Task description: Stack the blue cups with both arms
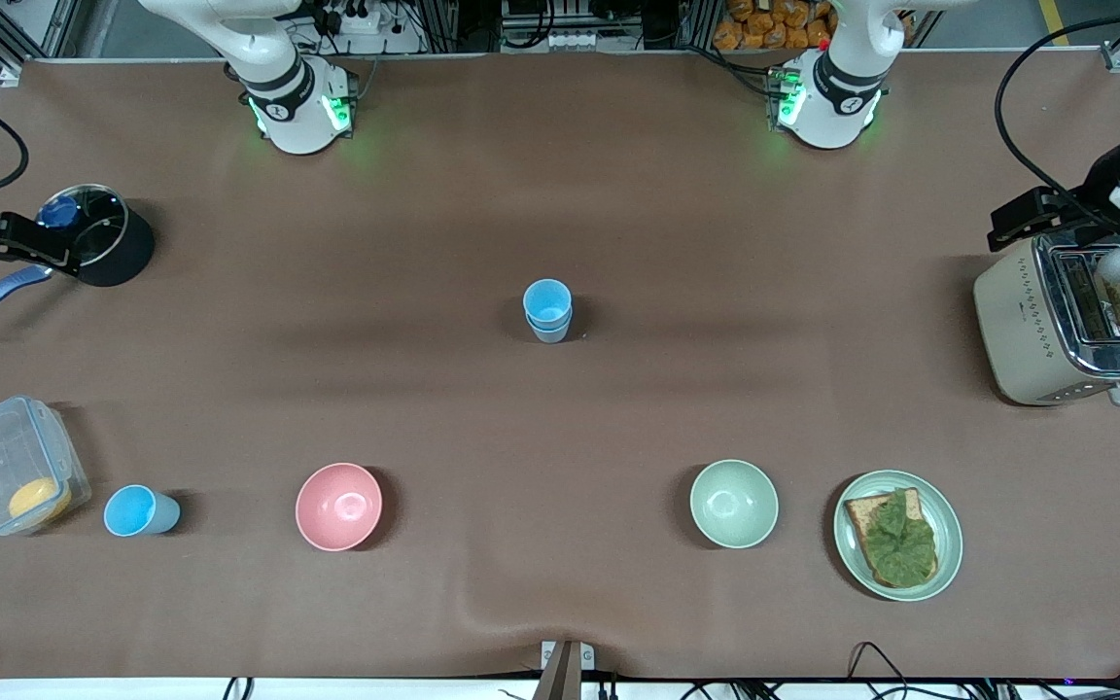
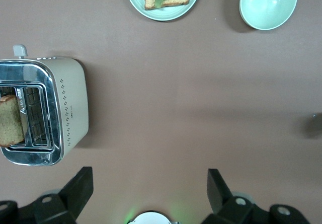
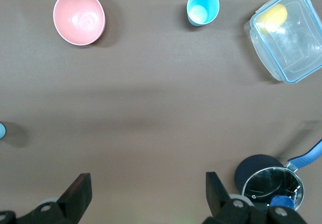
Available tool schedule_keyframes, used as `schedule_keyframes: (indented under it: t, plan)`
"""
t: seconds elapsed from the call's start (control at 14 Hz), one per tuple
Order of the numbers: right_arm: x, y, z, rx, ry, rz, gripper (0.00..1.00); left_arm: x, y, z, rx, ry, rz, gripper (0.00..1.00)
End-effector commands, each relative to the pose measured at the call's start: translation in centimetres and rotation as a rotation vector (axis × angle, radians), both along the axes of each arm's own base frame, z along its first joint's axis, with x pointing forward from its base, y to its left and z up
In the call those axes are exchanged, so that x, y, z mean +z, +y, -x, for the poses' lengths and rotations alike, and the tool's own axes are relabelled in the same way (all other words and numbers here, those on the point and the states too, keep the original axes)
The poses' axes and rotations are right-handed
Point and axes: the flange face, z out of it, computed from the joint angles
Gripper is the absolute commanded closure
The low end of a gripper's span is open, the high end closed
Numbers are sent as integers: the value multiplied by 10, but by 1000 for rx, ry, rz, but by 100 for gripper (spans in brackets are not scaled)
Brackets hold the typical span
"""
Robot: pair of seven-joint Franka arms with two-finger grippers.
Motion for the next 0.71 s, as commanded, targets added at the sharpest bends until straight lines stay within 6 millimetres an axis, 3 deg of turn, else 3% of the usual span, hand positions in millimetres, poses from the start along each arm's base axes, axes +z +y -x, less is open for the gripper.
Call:
schedule_keyframes:
  t: [0.0,0.36,0.64]
  plan:
    - [5,1,2,7,1,10,0,5,-4,2,-25,6,11,0]
    - [5,1,2,7,1,10,0,6,-28,4,-56,3,10,0]
    - [5,1,2,7,1,10,0,2,-30,3,-56,11,11,0]
